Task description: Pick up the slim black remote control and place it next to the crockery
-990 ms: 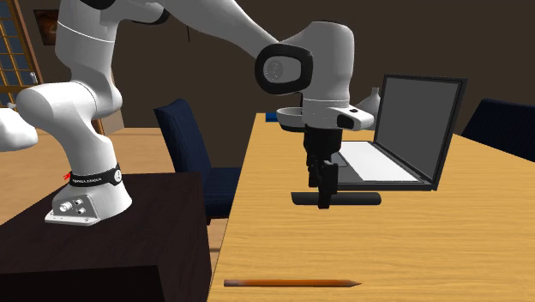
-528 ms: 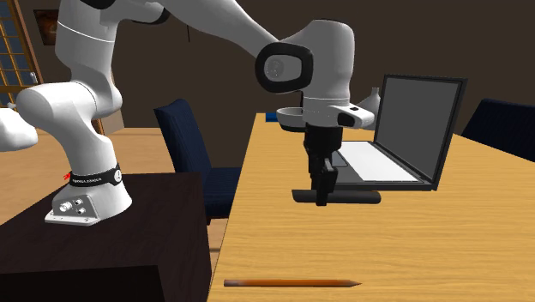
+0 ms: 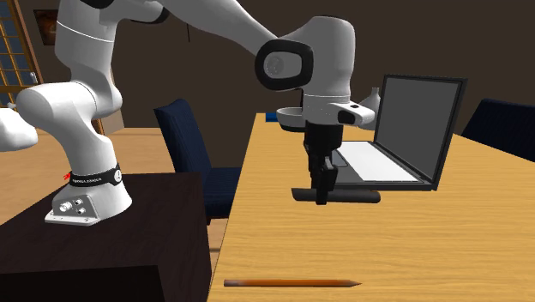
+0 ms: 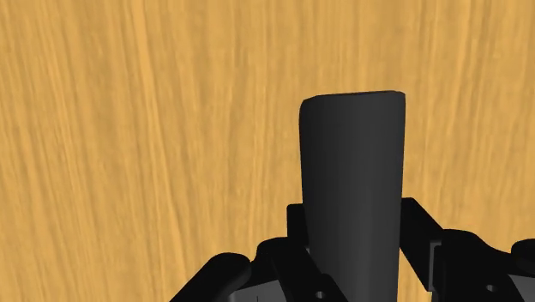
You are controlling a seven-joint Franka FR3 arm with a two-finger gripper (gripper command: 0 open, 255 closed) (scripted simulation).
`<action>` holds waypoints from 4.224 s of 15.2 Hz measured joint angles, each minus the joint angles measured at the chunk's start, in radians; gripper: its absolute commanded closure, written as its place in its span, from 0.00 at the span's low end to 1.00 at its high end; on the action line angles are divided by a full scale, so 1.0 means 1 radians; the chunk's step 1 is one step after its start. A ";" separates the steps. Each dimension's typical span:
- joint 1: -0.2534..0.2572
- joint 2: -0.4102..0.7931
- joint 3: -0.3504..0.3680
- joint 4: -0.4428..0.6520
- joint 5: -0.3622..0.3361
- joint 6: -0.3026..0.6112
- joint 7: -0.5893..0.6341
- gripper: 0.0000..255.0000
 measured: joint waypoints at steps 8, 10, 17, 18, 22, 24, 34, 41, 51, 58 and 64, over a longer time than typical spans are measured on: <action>0.002 -0.048 -0.005 0.034 -0.009 -0.083 0.003 1.00; 0.004 -0.061 -0.006 0.042 -0.011 -0.104 0.006 1.00; 0.004 -0.091 -0.009 0.096 -0.017 -0.188 0.007 1.00; 0.004 -0.094 -0.009 0.104 -0.017 -0.199 0.007 1.00; 0.002 -0.110 -0.011 0.138 -0.020 -0.248 0.005 1.00; 0.003 -0.110 -0.011 0.163 -0.020 -0.273 0.007 1.00; 0.078 -0.229 0.021 0.066 -0.047 -0.295 0.115 1.00; 0.168 -0.318 0.079 -0.062 -0.068 -0.260 0.269 1.00; 0.293 -0.386 0.182 -0.144 -0.079 -0.251 0.501 1.00; 0.377 -0.379 0.257 -0.137 -0.084 -0.254 0.660 1.00; 0.387 -0.361 0.265 -0.180 -0.087 -0.194 0.683 1.00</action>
